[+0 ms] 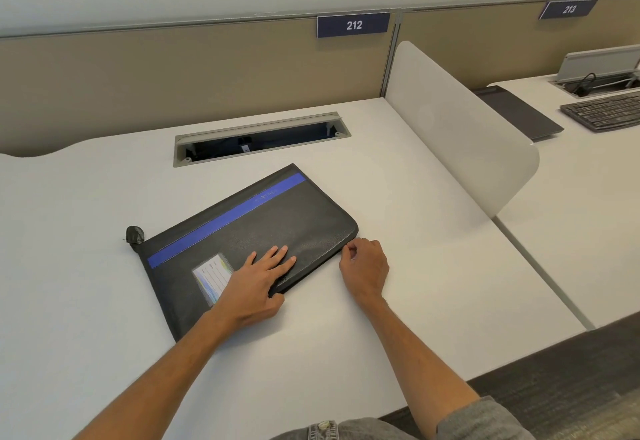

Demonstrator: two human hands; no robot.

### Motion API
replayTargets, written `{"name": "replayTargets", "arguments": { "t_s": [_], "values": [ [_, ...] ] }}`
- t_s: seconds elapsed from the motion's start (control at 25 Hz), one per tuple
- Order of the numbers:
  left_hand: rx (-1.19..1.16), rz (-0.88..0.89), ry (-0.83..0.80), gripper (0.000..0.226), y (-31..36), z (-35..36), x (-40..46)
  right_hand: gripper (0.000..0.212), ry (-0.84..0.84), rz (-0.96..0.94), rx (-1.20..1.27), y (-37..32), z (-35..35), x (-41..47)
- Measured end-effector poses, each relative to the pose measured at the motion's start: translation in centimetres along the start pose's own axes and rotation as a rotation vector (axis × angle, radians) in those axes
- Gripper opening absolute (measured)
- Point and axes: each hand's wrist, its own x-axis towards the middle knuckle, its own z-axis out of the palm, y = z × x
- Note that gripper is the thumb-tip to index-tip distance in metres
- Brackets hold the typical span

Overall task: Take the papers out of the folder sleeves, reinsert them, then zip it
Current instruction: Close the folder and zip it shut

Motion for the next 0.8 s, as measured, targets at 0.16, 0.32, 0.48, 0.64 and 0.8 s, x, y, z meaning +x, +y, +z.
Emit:
{"name": "replayTargets", "arguments": {
  "t_s": [0.16, 0.32, 0.48, 0.64, 0.8],
  "values": [
    [0.010, -0.012, 0.004, 0.078, -0.6, -0.3, -0.8, 0.011, -0.005, -0.010, -0.007, -0.1, 0.0, -0.1],
    [-0.047, -0.010, 0.000, 0.075, -1.4, 0.0, -1.6, 0.011, -0.016, -0.029, -0.006, -0.2, -0.1, -0.2],
    [-0.037, -0.005, -0.011, 0.073, -2.6, -0.8, -2.4, 0.009, -0.021, -0.057, -0.012, -0.3, -0.1, -0.4],
    [-0.054, -0.023, -0.018, 0.075, -2.8, -1.2, -2.6, 0.009, -0.011, -0.069, -0.013, -0.4, -0.2, -0.4],
    [0.195, -0.021, 0.136, 0.071, -2.0, -0.4, -2.5, 0.009, 0.004, -0.068, -0.008, -0.3, -0.1, -0.3]
  ]
}}
